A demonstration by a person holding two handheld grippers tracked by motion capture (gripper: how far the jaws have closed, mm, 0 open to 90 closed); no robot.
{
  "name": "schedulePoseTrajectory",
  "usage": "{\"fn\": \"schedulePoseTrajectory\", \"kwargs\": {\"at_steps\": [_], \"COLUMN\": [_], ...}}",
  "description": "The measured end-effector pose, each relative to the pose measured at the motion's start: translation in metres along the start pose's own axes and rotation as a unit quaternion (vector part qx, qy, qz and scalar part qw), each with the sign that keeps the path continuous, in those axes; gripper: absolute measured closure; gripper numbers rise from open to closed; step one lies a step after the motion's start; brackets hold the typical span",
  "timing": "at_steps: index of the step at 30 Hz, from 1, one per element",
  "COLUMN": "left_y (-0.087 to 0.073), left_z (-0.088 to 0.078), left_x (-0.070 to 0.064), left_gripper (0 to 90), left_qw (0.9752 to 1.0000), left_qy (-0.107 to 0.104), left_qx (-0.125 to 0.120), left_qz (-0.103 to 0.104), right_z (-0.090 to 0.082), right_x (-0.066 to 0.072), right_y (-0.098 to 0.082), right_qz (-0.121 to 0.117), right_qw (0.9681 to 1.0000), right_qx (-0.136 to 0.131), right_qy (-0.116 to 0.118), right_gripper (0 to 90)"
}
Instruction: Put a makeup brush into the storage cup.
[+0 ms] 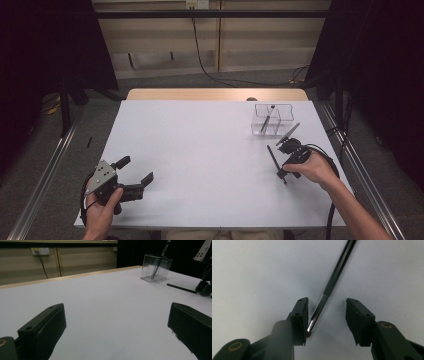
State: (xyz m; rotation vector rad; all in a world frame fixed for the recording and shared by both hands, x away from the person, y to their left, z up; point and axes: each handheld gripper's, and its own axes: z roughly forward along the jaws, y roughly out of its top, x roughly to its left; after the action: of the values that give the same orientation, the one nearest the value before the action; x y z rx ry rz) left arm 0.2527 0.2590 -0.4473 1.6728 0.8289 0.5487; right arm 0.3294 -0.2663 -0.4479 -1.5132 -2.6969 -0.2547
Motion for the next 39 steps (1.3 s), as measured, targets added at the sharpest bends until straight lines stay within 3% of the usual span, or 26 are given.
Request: {"fn": "schedulePoseTrajectory", "kwargs": {"at_steps": [9,18,21,29,39], "left_y": [0.0002,-0.0001,-0.0002,-0.0004,-0.0007], "left_z": [0.0004,0.0007,0.0010,0.0010,0.0013], "left_x": [-0.0006,0.0001,-0.0001,0.0003,0.0010], "left_gripper": [1.8,1.8,1.8,1.8,1.8], "left_qw": [1.0000,1.0000,1.0000,1.0000,1.0000], "left_qy": [-0.003,-0.001,-0.001,0.000,0.002], "left_qx": [0.001,0.002,0.004,0.004,0.005], "left_qz": [0.005,0.004,0.003,0.003,0.001], "right_z": [0.0018,0.0017,0.0020,0.0014,-0.0008], "right_x": [0.0064,0.0074,0.0078,0.0038,0.0011], "right_y": [0.0020,0.0039,0.0053,0.0057,0.0021], "right_qz": [-0.009,-0.011,-0.011,-0.014,-0.017], "right_qw": [0.9993,0.9987,0.9989,0.9992,0.9998], "right_qx": [0.010,0.018,0.021,0.024,0.010], "right_qy": [-0.034,-0.046,-0.041,-0.027,-0.005], "right_gripper": [62.5,75.4,84.2,84.6,84.7]}}
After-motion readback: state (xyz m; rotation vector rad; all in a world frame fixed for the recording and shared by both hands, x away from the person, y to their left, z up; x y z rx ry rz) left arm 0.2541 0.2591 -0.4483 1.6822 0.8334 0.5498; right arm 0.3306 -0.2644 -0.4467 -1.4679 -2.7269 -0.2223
